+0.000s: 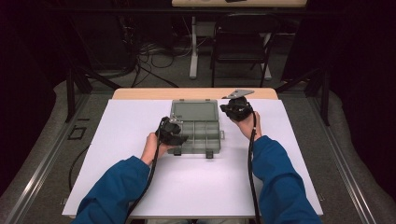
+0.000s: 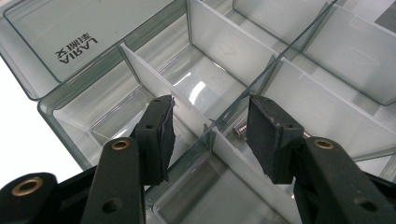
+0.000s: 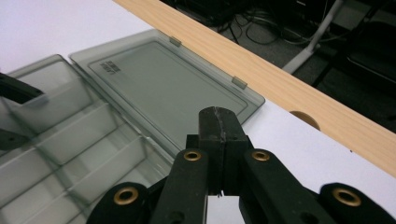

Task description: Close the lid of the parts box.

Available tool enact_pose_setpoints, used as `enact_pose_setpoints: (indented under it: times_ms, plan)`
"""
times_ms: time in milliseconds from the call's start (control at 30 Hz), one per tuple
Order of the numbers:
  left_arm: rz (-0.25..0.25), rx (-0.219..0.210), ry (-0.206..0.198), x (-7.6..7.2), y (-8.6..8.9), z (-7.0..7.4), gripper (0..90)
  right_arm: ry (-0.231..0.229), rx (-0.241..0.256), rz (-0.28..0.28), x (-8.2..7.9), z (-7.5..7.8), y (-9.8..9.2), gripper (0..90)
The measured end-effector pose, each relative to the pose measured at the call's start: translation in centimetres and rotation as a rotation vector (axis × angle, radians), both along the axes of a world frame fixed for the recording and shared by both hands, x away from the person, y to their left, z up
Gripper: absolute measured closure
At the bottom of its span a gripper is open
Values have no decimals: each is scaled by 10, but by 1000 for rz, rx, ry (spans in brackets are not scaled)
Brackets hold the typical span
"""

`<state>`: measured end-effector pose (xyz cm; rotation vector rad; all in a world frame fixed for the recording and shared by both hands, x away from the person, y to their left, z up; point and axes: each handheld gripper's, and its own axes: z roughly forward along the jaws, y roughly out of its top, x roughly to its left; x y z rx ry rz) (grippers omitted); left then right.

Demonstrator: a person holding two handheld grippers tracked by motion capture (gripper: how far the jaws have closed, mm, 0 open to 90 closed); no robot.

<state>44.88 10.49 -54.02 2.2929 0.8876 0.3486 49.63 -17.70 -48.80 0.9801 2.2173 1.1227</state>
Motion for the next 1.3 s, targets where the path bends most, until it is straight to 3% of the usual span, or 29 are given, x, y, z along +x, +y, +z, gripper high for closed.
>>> enact_pose_setpoints:
  times_ms: [533, 1000, 1300]
  plan:
    - [-4, 0, 0, 0, 0, 0, 516, 156, -89, -70, 28, -46, 4, 900]
    - [-10, -6, -2, 0, 1, -1, 516, 221, -138, -70, 35, -63, 14, 900]
    - [-13, -3, -8, 0, 1, -1, 519, 205, -127, -70, 37, -65, 13, 900]
